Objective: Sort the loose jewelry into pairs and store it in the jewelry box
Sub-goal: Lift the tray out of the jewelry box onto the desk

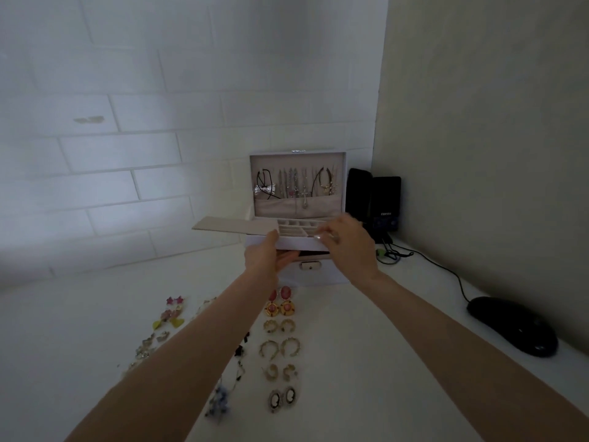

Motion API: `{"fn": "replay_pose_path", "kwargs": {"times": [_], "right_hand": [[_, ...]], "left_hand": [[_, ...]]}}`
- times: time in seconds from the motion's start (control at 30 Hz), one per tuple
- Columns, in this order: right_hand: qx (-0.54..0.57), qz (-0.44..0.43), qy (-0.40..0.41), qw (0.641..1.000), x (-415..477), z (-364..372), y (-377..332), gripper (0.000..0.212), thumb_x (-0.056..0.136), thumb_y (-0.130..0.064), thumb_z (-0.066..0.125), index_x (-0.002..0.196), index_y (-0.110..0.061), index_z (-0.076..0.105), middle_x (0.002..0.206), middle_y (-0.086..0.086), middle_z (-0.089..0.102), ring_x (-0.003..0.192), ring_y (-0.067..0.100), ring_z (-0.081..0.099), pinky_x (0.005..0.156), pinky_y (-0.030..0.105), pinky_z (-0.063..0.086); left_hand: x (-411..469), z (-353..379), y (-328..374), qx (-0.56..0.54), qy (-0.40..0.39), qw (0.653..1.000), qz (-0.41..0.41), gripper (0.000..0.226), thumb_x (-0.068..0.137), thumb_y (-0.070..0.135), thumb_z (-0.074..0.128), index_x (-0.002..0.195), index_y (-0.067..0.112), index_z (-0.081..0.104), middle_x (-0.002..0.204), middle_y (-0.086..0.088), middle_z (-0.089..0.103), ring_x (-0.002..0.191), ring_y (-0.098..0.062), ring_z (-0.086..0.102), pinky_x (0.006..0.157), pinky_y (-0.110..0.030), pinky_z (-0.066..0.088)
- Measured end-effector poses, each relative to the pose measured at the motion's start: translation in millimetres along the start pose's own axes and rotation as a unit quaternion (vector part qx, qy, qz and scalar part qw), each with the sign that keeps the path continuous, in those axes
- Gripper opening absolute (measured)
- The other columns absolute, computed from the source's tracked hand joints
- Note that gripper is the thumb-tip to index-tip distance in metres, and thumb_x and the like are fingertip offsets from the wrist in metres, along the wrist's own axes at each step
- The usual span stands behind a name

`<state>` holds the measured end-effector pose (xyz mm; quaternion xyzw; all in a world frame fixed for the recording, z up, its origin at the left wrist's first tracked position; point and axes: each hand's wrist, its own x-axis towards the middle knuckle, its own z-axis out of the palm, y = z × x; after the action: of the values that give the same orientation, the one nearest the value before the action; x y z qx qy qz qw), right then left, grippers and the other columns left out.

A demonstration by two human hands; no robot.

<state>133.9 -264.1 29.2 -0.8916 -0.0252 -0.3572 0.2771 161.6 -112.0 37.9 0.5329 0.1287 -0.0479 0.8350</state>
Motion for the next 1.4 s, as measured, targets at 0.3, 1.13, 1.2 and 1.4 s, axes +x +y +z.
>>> {"fn": "replay_pose_path", "kwargs": {"times": [0.3, 1.13, 1.2, 1.4], "right_hand": [[0.318, 0.352, -0.090, 0.876, -38.5, -92.6, 18.4, 0.022, 0.093, -0.033, 0.054, 0.109, -0.020, 0.059, 0.105, 0.005, 0.063, 0.080, 0.017, 0.061, 0.058, 0.025, 0.048], [0.091, 0.295, -0.112, 0.944, -250.0, -199.5, 9.1, 0.019, 0.092, -0.011, 0.054, 0.106, -0.016, 0.066, 0.088, -0.002, 0.068, 0.078, 0.012, 0.063, 0.059, 0.024, 0.042], [0.090, 0.294, -0.110, 0.945, -253.5, -199.5, 9.3, 0.019, 0.093, -0.011, 0.054, 0.108, -0.016, 0.065, 0.086, -0.001, 0.068, 0.076, 0.013, 0.063, 0.059, 0.024, 0.042], [0.012, 0.285, -0.144, 0.947, -255.9, -200.1, 14.7, 0.015, 0.092, -0.021, 0.055, 0.102, -0.032, 0.060, 0.078, -0.004, 0.067, 0.080, 0.017, 0.064, 0.071, 0.033, 0.048]], "left_hand": [[-105.6, -27.4, -14.0, -0.054, -0.126, 0.991, -0.004, 0.017, 0.091, 0.011, 0.056, 0.096, -0.005, 0.055, 0.092, -0.025, 0.065, 0.073, -0.028, 0.069, 0.065, -0.033, 0.060], [-300.1, -145.2, -108.2, 0.391, -0.109, 0.900, 0.158, 0.025, 0.075, 0.025, 0.075, 0.086, 0.035, 0.055, 0.046, 0.001, 0.063, 0.050, -0.011, 0.063, 0.055, -0.010, 0.045], [-301.0, -147.5, -111.4, 0.377, -0.114, 0.907, 0.150, 0.023, 0.077, 0.020, 0.074, 0.089, 0.029, 0.056, 0.048, 0.000, 0.065, 0.046, -0.012, 0.062, 0.055, -0.015, 0.048], [-301.9, -146.3, -118.6, 0.268, -0.123, 0.951, 0.094, 0.018, 0.084, 0.014, 0.065, 0.099, 0.011, 0.056, 0.058, -0.013, 0.068, 0.042, -0.025, 0.058, 0.049, -0.028, 0.043]]}}
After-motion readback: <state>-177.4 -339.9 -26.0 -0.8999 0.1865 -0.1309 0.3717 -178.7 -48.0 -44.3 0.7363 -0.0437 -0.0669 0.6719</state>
